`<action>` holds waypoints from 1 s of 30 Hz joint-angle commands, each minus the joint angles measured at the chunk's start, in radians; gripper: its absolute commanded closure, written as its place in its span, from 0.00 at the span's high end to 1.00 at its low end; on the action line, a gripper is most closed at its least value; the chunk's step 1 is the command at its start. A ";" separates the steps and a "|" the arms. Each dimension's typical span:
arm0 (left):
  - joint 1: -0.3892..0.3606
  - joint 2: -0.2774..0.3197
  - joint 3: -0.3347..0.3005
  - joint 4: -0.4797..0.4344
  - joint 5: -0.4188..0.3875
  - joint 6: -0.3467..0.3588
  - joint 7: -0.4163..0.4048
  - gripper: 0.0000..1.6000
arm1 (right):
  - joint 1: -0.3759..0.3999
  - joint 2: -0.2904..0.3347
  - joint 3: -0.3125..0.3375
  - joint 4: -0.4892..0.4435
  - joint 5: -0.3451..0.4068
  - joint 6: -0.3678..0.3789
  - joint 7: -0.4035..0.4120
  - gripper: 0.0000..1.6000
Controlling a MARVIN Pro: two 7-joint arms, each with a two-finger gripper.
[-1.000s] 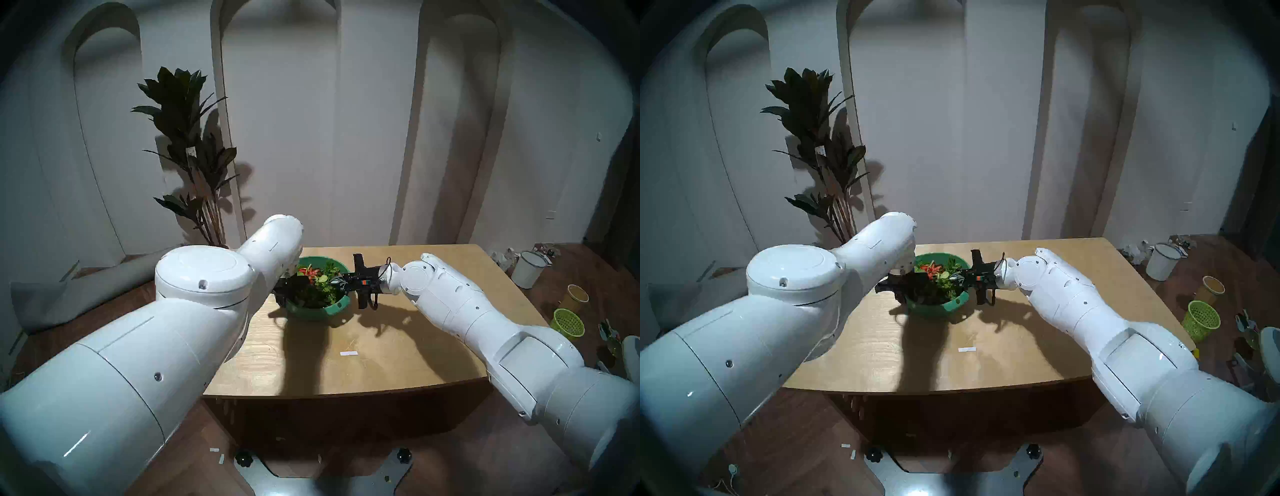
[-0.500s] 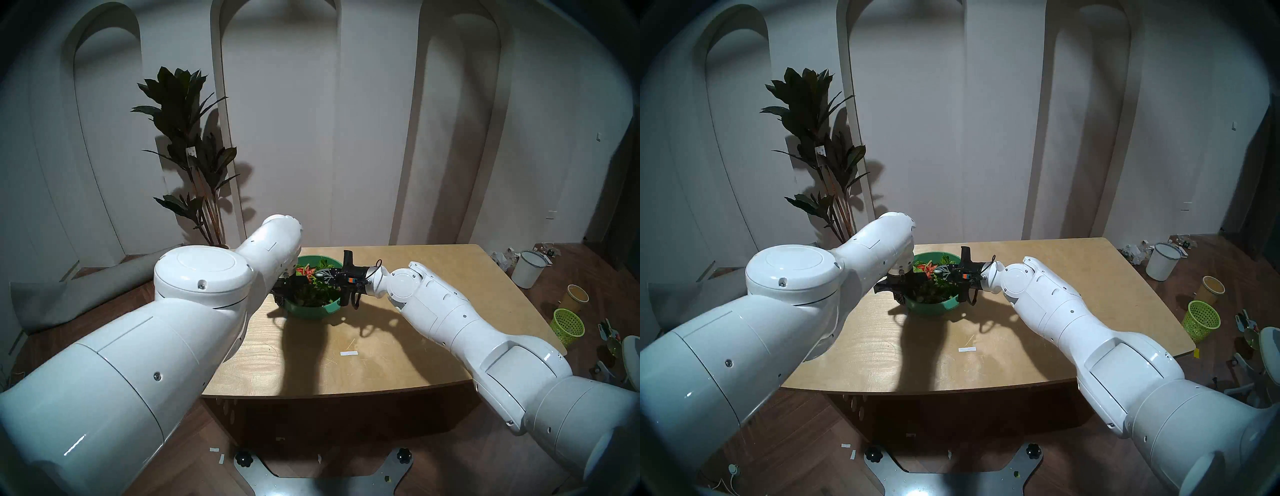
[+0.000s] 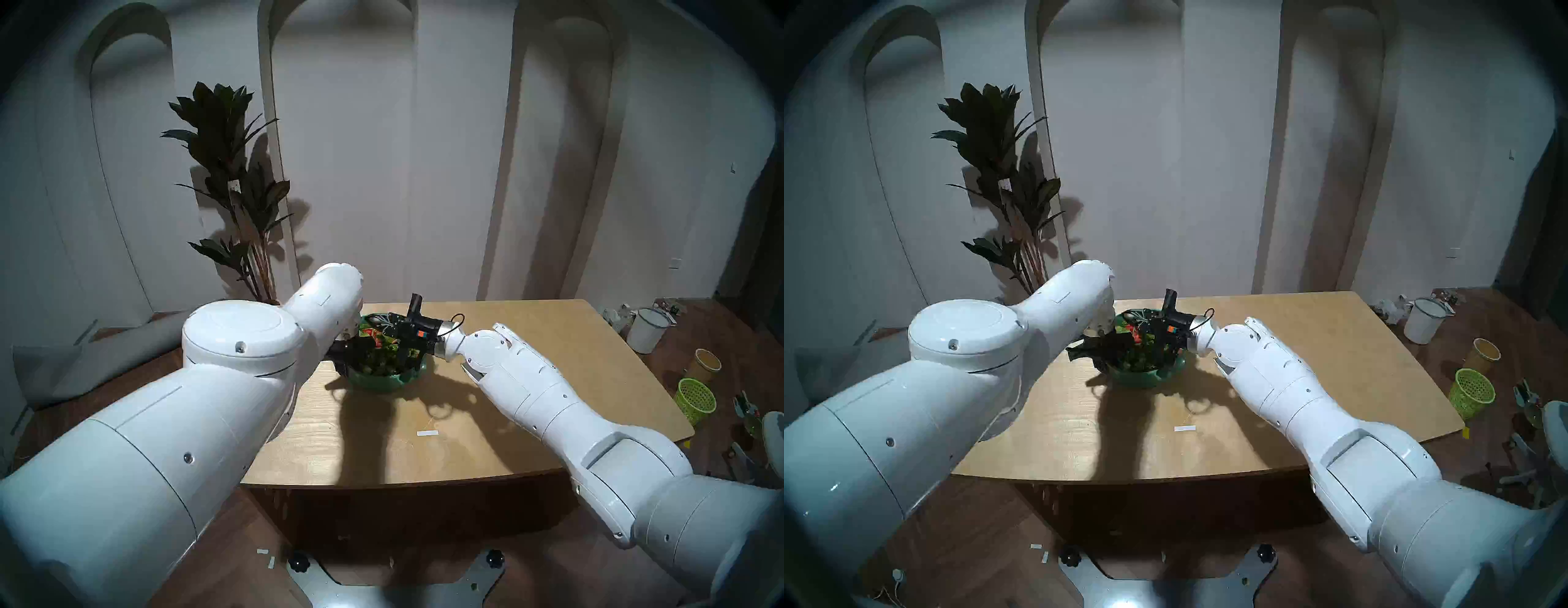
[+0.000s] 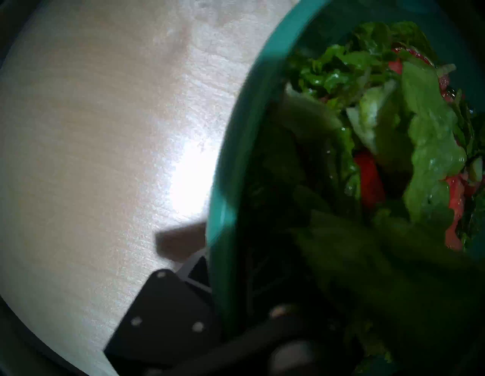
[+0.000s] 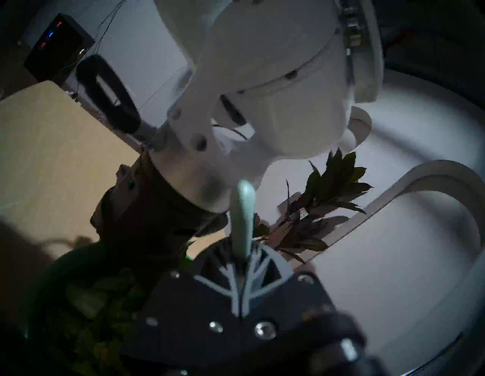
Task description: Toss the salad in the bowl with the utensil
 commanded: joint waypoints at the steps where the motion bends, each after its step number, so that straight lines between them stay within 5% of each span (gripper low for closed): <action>1: 0.038 -0.027 0.001 0.007 0.005 0.005 0.019 0.00 | -0.048 0.012 0.046 -0.059 0.080 0.009 -0.005 0.00; 13: 0.034 -0.025 0.001 0.004 0.002 0.005 0.013 0.00 | -0.104 0.054 0.235 -0.072 0.275 0.056 -0.086 0.00; 30: 0.031 -0.024 0.001 0.003 0.001 0.005 0.010 0.00 | -0.185 0.011 0.379 -0.245 0.504 0.049 -0.136 0.00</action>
